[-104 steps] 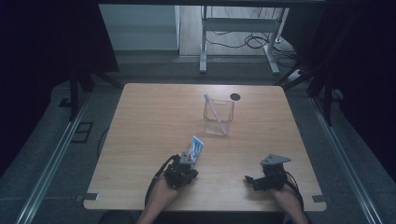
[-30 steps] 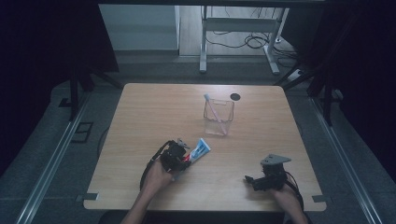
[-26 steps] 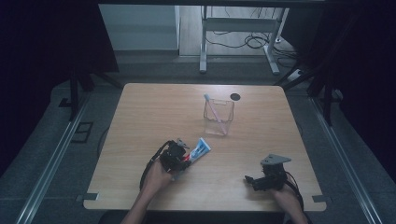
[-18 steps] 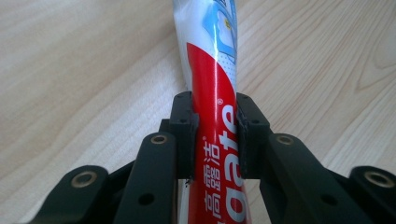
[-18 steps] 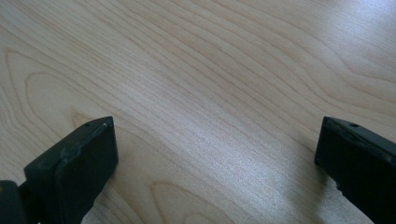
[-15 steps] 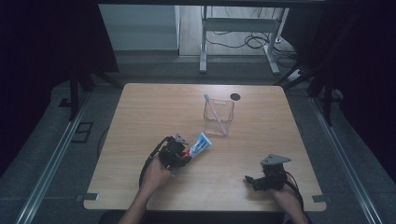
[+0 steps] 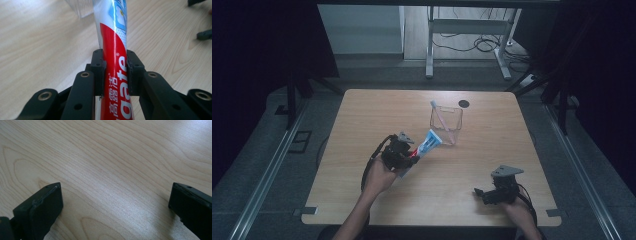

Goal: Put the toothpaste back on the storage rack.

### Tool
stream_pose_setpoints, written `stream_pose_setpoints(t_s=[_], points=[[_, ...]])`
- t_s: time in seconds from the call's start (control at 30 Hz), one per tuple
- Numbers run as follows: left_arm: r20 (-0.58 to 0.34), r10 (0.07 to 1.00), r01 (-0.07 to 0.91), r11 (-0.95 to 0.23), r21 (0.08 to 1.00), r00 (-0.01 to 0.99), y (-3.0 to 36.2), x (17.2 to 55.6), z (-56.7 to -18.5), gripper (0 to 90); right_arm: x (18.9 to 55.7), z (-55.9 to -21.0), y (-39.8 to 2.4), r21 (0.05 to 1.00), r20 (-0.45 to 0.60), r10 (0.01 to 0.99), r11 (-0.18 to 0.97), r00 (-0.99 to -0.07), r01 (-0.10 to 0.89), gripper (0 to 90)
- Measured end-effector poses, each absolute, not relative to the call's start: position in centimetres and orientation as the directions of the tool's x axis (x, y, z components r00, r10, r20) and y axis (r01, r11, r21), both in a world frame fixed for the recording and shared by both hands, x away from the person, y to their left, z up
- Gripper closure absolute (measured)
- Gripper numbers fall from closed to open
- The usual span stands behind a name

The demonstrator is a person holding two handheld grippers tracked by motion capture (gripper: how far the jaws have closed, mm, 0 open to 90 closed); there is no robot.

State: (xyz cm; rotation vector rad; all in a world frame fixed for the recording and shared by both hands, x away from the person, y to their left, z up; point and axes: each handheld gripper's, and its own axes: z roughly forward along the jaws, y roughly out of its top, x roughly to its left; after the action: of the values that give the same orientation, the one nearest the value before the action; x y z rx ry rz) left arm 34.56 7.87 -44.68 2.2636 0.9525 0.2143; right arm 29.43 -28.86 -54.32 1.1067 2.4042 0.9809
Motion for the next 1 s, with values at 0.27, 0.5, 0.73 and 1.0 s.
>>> stream_pose_setpoints(t_s=[0.27, 0.5, 0.73, 1.0], points=[[-0.092, 0.694, 0.566, -0.495, 0.660, 0.714, 7.7, 35.7, -43.1, 72.6, 29.4, -54.3, -28.9, 0.700, -0.002, 0.760, 0.465, -0.650, 0.542, 0.0], [-0.081, 0.693, 0.550, -0.490, 0.677, 0.717, 7.4, 36.6, -42.1, 72.6, 29.4, -54.3, -28.9, 0.701, -0.002, 0.760, 0.465, -0.650, 0.541, 0.0], [-0.075, 0.689, 0.534, -0.483, 0.694, 0.721, 6.8, 37.8, -40.9, 72.6, 29.4, -54.3, -28.9, 0.700, -0.002, 0.760, 0.466, -0.650, 0.542, 0.0], [-0.066, 0.681, 0.517, -0.485, 0.705, 0.729, 5.4, 39.3, -40.1, 72.6, 29.4, -54.3, -28.9, 0.699, -0.001, 0.760, 0.465, -0.650, 0.543, 0.0]])
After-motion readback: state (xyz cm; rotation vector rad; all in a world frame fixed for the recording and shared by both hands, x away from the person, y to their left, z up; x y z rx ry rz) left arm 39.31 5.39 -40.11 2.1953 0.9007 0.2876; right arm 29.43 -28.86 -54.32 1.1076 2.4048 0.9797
